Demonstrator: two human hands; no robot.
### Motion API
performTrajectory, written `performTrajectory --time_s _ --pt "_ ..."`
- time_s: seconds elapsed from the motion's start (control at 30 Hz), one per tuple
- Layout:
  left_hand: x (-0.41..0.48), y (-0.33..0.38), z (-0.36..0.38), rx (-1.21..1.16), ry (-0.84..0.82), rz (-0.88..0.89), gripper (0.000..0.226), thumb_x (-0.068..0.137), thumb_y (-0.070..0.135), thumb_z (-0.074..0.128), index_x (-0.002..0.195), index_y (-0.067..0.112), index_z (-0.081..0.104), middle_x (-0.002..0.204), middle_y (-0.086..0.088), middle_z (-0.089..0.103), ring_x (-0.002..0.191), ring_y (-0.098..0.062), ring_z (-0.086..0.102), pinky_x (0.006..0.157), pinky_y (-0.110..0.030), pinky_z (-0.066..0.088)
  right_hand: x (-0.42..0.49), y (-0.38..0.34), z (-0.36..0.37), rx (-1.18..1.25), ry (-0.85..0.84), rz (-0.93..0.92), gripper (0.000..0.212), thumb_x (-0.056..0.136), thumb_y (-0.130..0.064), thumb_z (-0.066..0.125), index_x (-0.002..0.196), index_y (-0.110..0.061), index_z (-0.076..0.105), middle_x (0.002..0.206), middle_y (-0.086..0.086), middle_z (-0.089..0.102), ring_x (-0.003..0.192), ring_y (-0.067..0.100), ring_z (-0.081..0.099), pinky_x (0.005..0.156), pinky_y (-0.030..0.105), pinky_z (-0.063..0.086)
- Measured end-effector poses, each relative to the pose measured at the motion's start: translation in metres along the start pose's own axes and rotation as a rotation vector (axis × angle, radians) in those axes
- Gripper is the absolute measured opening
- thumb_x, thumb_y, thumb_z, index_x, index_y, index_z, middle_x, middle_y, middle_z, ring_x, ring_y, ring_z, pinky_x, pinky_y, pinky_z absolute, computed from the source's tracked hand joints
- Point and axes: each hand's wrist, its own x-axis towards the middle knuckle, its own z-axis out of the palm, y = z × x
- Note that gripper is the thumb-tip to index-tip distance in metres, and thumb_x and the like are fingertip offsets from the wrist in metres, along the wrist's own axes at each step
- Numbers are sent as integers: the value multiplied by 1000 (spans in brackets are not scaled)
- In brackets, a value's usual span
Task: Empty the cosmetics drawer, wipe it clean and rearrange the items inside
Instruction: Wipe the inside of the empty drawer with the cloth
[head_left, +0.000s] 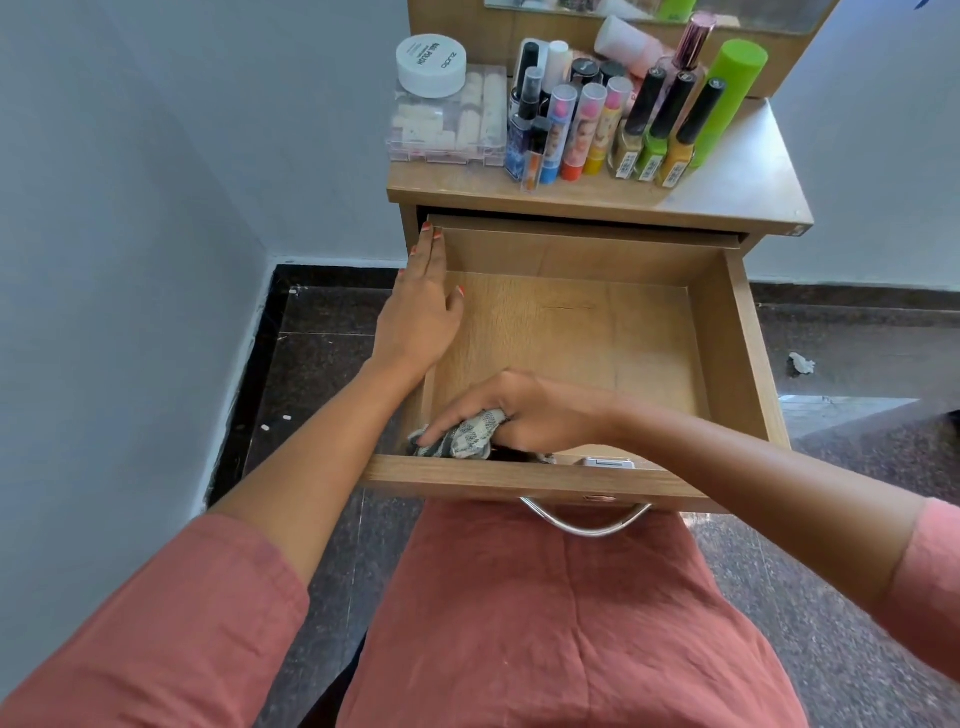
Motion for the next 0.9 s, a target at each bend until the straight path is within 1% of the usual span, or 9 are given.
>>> performTrajectory --time_s 0.1,0.27,0.37,0.43,0.53,0.6,0.7,0.8,0.9 --pt "0 0 2 6 26 1 59 97 21 36 147 11 8 157 1 -2 141 -23 21 108 -41 36 -10 8 -4 -33 -27 47 63 69 22 41 120 -9 60 123 5 62 106 -8 50 93 2 38" --pt "-1 1 3 -2 57 6 59 96 20 38 147 11 10 157 1 1 139 -23 27 102 -40 42 -18 14 -9 -43 -39 68 68 63 26 36 115 -7 63 121 7 62 110 3 53 96 10 41" --pt "0 0 4 10 68 -3 59 96 20 39 147 11 11 157 1 1 140 -23 26 104 -40 41 -9 13 -2 -63 -24 34 62 63 23 39 111 -5 65 117 12 65 113 17 59 100 28 46" --pt "0 1 6 35 75 -11 59 96 20 39 147 10 11 157 0 2 140 -24 24 106 -41 39 0 12 6 -106 4 -41 56 63 16 40 110 -2 65 115 15 66 112 21 60 98 35 46" --pt "0 1 6 62 84 -11 59 96 19 39 147 10 11 157 -2 3 141 -25 23 110 -41 35 9 10 8 -131 28 -112 60 57 1 34 108 0 66 113 16 66 109 23 62 95 29 45" --pt "-1 1 6 69 89 -6 58 96 17 39 147 10 12 157 -3 4 141 -24 22 111 -41 33 9 10 7 -121 13 -127 61 56 1 34 107 2 66 114 16 66 110 22 60 96 27 44" --pt "-1 1 7 84 93 -3 59 95 16 39 147 9 12 157 -3 5 141 -24 24 111 -40 34 1 16 4 -71 -23 -71 62 54 7 34 106 1 66 116 15 63 109 14 55 98 18 41" --pt "-1 0 7 96 105 2 58 95 16 39 147 9 13 157 -4 6 139 -25 26 109 -40 36 -10 23 -4 -57 -49 25 48 63 21 43 98 3 69 111 17 61 102 16 54 88 10 42" --pt "-2 0 7 96 107 0 59 95 16 40 147 10 13 157 -3 6 140 -25 26 108 -40 37 -29 31 -15 -51 -67 141 49 64 26 42 92 -1 71 106 13 58 97 15 53 82 7 42"
